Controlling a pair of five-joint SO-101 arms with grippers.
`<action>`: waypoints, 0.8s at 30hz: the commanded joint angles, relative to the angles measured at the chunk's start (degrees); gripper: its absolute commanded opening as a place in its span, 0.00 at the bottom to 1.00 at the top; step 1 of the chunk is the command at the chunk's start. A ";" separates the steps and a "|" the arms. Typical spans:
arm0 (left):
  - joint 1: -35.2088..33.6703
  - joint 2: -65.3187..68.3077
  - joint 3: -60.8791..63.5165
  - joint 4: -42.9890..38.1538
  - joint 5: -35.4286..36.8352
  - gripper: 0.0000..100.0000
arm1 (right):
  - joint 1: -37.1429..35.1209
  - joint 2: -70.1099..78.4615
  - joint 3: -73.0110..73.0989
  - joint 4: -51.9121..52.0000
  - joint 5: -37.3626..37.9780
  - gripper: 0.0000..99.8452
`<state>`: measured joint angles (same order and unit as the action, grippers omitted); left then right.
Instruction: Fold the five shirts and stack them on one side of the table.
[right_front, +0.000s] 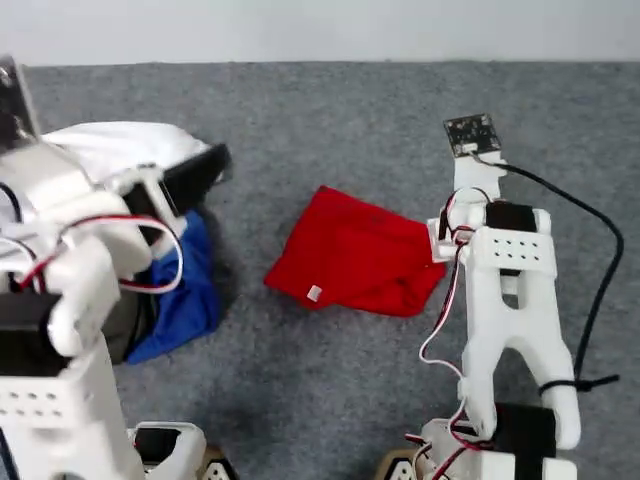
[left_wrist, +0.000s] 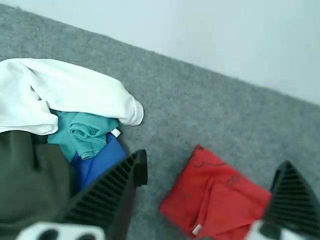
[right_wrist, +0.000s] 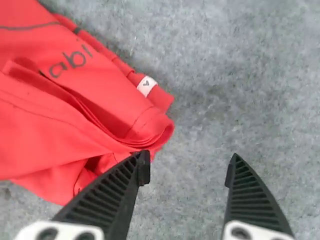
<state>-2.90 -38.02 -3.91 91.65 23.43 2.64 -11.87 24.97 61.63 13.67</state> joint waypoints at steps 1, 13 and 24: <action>-0.09 -5.01 7.25 -3.43 -1.05 0.38 | 0.13 -0.04 -2.37 0.22 0.88 0.25; 0.00 -5.71 8.13 -3.78 -1.05 0.38 | -0.04 0.04 -2.37 -3.03 0.79 0.08; 0.00 -5.89 8.13 -3.78 -1.05 0.38 | -0.04 0.13 2.55 -7.78 0.79 0.14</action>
<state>-2.90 -43.21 4.18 88.92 22.73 2.81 -11.60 26.55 57.05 13.85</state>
